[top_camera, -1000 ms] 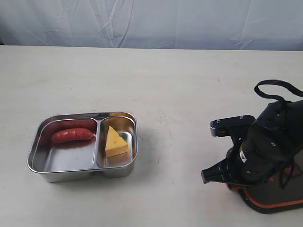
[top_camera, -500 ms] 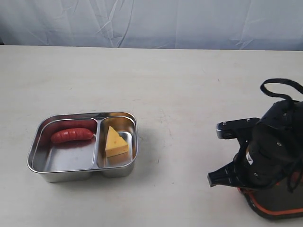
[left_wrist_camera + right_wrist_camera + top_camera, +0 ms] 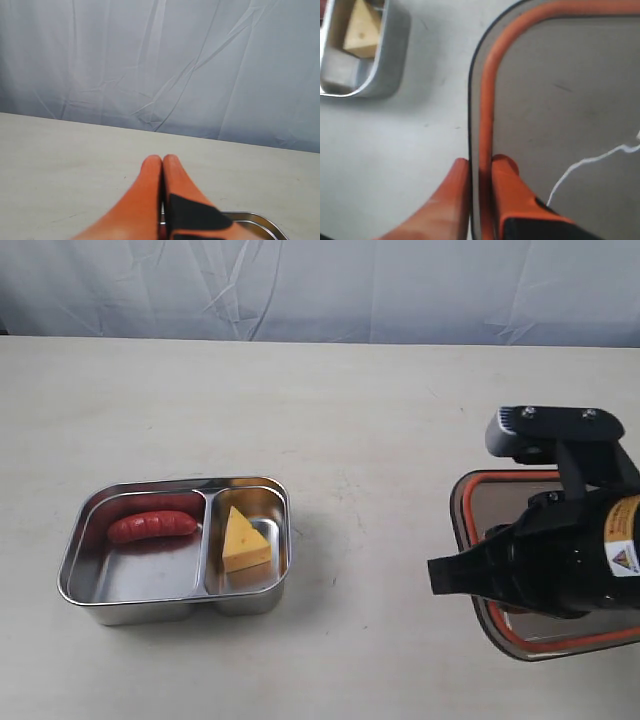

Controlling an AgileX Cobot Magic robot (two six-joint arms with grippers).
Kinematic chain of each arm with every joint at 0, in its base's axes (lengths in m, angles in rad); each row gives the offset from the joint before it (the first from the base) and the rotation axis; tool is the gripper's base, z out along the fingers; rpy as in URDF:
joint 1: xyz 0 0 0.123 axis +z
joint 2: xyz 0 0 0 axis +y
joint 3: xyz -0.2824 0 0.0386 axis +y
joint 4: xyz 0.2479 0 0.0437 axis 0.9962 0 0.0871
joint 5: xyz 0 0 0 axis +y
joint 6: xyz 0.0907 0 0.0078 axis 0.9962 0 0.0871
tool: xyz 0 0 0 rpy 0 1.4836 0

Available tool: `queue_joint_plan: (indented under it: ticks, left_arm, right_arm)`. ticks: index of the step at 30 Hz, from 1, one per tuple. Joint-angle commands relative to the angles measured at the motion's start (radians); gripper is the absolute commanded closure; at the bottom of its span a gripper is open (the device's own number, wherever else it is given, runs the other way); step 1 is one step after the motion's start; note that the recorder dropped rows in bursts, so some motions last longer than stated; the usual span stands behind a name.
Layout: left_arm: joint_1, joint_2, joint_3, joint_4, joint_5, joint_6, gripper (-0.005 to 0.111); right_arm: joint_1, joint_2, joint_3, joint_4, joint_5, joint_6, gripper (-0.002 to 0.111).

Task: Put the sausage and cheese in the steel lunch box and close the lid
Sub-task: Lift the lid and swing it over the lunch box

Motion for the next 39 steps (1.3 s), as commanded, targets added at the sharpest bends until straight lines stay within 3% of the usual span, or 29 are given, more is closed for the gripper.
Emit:
queue_joint_plan:
  ticks: [1, 6, 9, 13, 15, 16, 18, 20, 22, 24, 27, 29, 34, 39]
  left_arm:
    - [0.001, -0.005, 0.003, 0.003, -0.028, 0.002, 0.107]
    - [0.001, -0.005, 0.003, -0.018, -0.246, -0.018, 0.107]
    - [-0.001, -0.005, 0.003, -0.036, -0.346, -0.184, 0.107]
    - [-0.001, -0.005, 0.003, 0.102, -0.304, -0.460, 0.107]
    - [-0.001, -0.005, 0.007, 0.379, -0.336, -0.763, 0.107]
    - [-0.001, -0.005, 0.007, 0.672, -0.470, -0.969, 0.107]
    - [-0.001, 0.012, 0.007, 1.016, -0.741, -1.168, 0.107]
    - [-0.001, 0.072, 0.007, 1.203, -0.837, -1.236, 0.107]
    - [-0.001, 0.120, 0.007, 1.212, -0.818, -1.228, 0.107]
    - [-0.001, 0.156, 0.007, 1.187, -0.821, -1.114, 0.096]
    - [-0.001, 0.212, 0.007, 1.131, -0.821, -0.969, 0.059]
    - [-0.001, 0.251, 0.007, 1.107, -0.829, -0.913, 0.045]
    - [-0.001, 0.312, 0.005, 1.126, -0.893, -0.821, 0.048]
    - [-0.001, 0.349, -0.014, 1.128, -0.904, -0.784, 0.050]
  right_arm:
    - [0.049, -0.119, -0.001, 0.044, -0.034, -0.006, 0.108]
    - [0.081, -0.218, -0.001, 0.093, -0.139, -0.006, 0.108]
    - [0.096, -0.259, -0.001, 0.111, -0.228, -0.006, 0.108]
    - [0.099, -0.288, -0.001, 0.180, -0.412, -0.006, 0.108]
    - [0.099, -0.289, -0.001, 0.246, -0.549, -0.006, 0.109]
    - [0.105, -0.283, -0.001, 0.282, -0.605, -0.006, 0.109]
    - [0.139, -0.263, -0.001, 0.301, -0.669, -0.003, 0.109]
    - [0.189, -0.248, -0.001, 0.321, -0.713, -0.002, 0.109]
    - [0.247, -0.231, -0.001, 0.362, -0.773, -0.002, 0.109]
    - [0.308, -0.207, -0.001, 0.365, -0.873, 0.023, 0.109]
    - [0.377, -0.129, -0.001, 0.365, -1.048, 0.080, 0.109]
    - [0.411, -0.052, -0.001, 0.342, -1.135, 0.142, 0.109]
    - [0.427, 0.104, -0.005, 0.240, -1.390, 0.322, 0.109]
    - [0.427, 0.212, -0.052, 0.171, -1.446, 0.406, 0.109]
